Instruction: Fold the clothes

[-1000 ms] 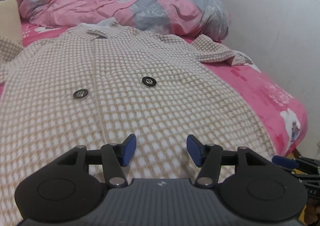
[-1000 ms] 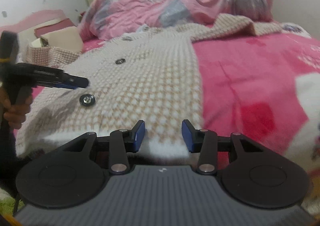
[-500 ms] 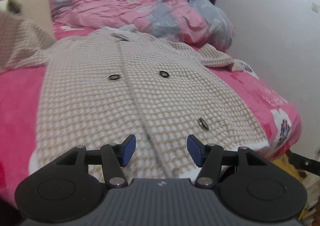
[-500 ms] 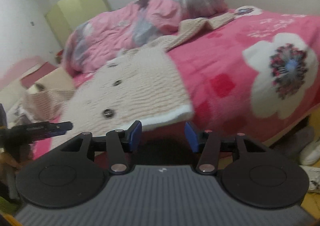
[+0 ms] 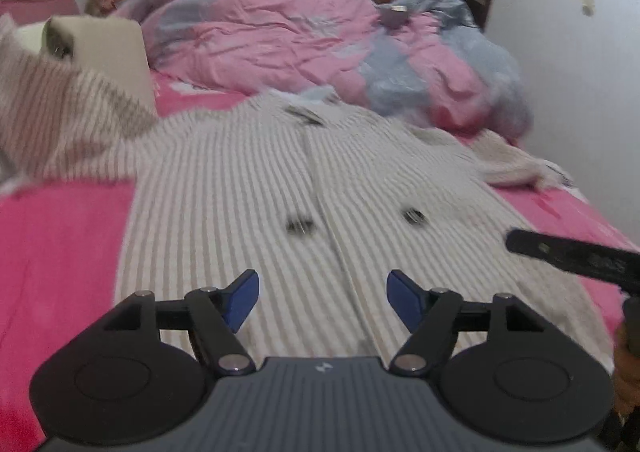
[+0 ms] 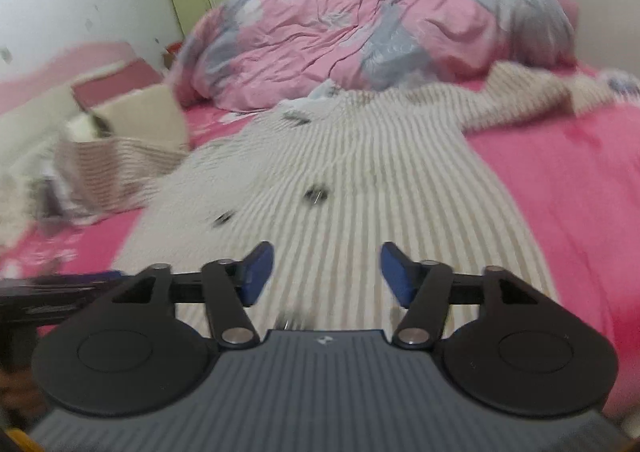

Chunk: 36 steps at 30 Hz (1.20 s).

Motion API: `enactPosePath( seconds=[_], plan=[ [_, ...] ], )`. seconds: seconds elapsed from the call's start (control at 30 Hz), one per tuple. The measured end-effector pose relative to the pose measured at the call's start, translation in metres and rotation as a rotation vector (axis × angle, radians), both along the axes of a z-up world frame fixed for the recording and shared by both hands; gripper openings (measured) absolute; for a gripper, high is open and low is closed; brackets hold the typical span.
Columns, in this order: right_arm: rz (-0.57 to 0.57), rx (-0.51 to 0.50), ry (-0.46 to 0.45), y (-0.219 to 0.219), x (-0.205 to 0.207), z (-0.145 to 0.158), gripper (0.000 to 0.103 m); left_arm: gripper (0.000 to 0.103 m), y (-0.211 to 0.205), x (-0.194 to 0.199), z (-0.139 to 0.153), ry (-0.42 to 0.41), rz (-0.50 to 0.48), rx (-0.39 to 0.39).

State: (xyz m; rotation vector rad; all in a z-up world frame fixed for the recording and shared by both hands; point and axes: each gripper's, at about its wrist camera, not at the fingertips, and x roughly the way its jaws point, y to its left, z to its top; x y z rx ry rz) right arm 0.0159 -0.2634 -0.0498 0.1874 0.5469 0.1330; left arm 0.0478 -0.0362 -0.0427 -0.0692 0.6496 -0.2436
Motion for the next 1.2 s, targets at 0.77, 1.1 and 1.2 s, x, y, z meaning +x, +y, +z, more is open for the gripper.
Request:
enactPosePath(
  seconds=[0.77, 1.1, 1.2],
  plan=[
    [-0.006, -0.213, 0.104, 0.026, 0.165, -0.06, 0.102, 0.072, 0.037, 0.015, -0.01, 0.056, 0.066, -0.114],
    [-0.005, -0.212, 0.105, 0.027, 0.167, -0.06, 0.102, 0.072, 0.054, -0.017, 0.022, -0.002, 0.019, -0.225],
    [-0.006, -0.211, 0.105, 0.027, 0.166, -0.06, 0.102, 0.072, 0.06, -0.025, 0.029, -0.031, 0.006, -0.233]
  ],
)
